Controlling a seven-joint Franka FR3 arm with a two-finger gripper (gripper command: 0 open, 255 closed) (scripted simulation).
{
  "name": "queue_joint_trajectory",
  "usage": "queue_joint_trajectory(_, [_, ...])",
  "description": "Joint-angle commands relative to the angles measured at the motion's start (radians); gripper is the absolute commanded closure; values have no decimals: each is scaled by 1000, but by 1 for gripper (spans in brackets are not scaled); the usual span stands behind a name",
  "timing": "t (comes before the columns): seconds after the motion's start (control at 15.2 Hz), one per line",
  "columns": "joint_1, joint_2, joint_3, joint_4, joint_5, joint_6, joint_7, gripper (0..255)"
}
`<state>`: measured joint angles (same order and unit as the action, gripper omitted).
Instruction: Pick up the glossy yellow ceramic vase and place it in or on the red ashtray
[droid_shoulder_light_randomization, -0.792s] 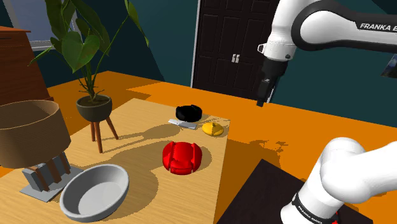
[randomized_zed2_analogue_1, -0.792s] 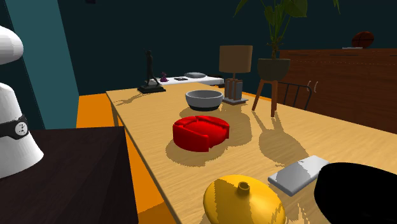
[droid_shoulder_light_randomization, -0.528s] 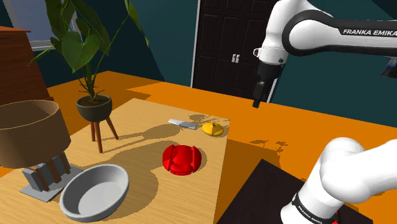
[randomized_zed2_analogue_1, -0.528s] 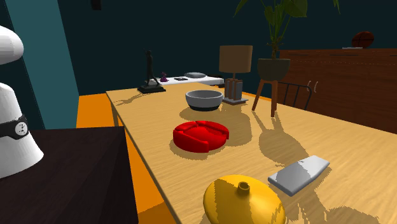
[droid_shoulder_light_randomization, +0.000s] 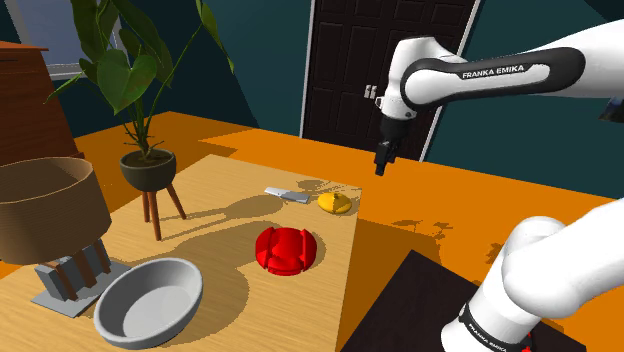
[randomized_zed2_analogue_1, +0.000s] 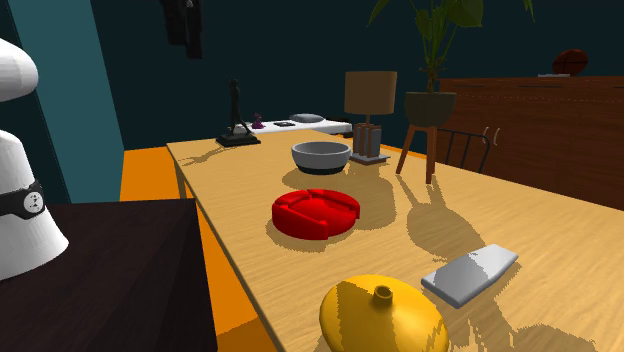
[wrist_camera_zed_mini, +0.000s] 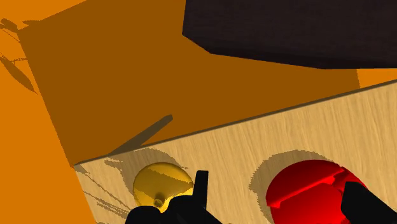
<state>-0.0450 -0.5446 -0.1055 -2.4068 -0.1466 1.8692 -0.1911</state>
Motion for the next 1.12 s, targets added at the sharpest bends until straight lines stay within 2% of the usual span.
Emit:
queue_joint_trajectory(0.0, [-3, 62, -18, 11, -3, 53, -17, 0])
queue_joint_trajectory(0.53, [-14, 361, -93, 116, 17, 241, -112, 0])
queue_joint_trajectory(1.06, [-39, 679, -131, 305, 100, 357, -228, 0])
